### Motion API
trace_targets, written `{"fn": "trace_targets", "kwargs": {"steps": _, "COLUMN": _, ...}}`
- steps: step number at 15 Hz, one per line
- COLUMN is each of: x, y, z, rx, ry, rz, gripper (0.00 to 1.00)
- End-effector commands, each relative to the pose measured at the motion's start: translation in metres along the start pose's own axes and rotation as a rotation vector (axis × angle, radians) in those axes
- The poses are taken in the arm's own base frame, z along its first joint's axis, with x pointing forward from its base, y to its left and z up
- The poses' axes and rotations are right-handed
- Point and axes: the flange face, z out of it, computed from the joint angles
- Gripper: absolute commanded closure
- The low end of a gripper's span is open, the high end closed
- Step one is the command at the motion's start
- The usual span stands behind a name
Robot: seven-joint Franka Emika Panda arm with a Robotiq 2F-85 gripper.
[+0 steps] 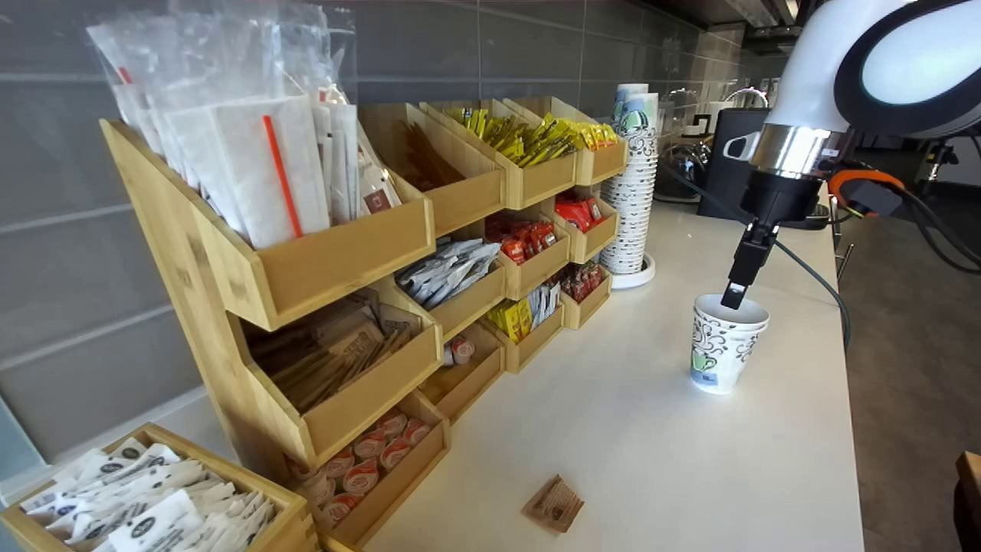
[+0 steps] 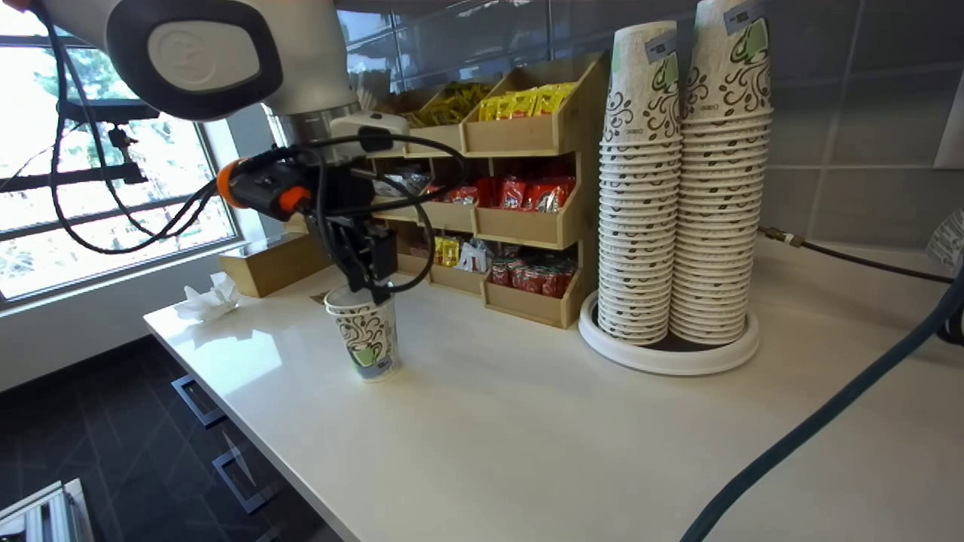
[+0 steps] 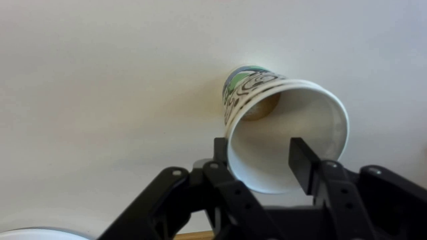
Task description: Unstack the two coffee cups.
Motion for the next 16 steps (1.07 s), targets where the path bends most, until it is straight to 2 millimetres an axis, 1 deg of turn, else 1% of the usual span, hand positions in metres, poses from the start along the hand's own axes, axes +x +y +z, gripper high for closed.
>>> {"fn": "trace_targets", "kwargs": {"steps": 1, "x": 0.0048, "y": 0.0055, "z": -0.0009, "rx": 0.010, "ry": 0.014, "rz": 0.008, "gripper": 0.50}}
{"fn": "trace_targets", "kwargs": {"steps": 3, "x": 0.0047, "y": 0.0061, "z": -0.0007, "rx": 0.011, "ry": 0.013, "rz": 0.010, "gripper": 0.57}}
{"fn": "trace_targets", "kwargs": {"steps": 4, "x": 0.0047, "y": 0.0064, "z": -0.0007, "rx": 0.011, "ry": 0.013, "rz": 0.010, "gripper": 0.56}}
{"fn": "trace_targets", "kwargs": {"steps": 10, "x": 0.0044, "y": 0.0083, "z": -0.0009, "rx": 0.011, "ry": 0.012, "rz": 0.013, "gripper": 0.62}}
{"fn": "trace_targets", "kwargs": {"steps": 12, "x": 0.0043, "y": 0.0086, "z": -0.0009, "rx": 0.010, "ry": 0.012, "rz": 0.013, "gripper": 0.70}}
{"fn": "trace_targets", "kwargs": {"steps": 13, "x": 0.0043, "y": 0.0089, "z": -0.0008, "rx": 0.011, "ry": 0.011, "rz": 0.013, "gripper": 0.79}}
{"fn": "trace_targets", "kwargs": {"steps": 15, "x": 0.0043, "y": 0.0093, "z": -0.0008, "rx": 0.010, "ry": 0.011, "rz": 0.014, "gripper": 0.85}}
{"fn": "trace_targets", "kwargs": {"steps": 16, "x": 0.0043, "y": 0.0094, "z": -0.0008, "rx": 0.010, "ry": 0.012, "rz": 0.015, "gripper": 0.96}}
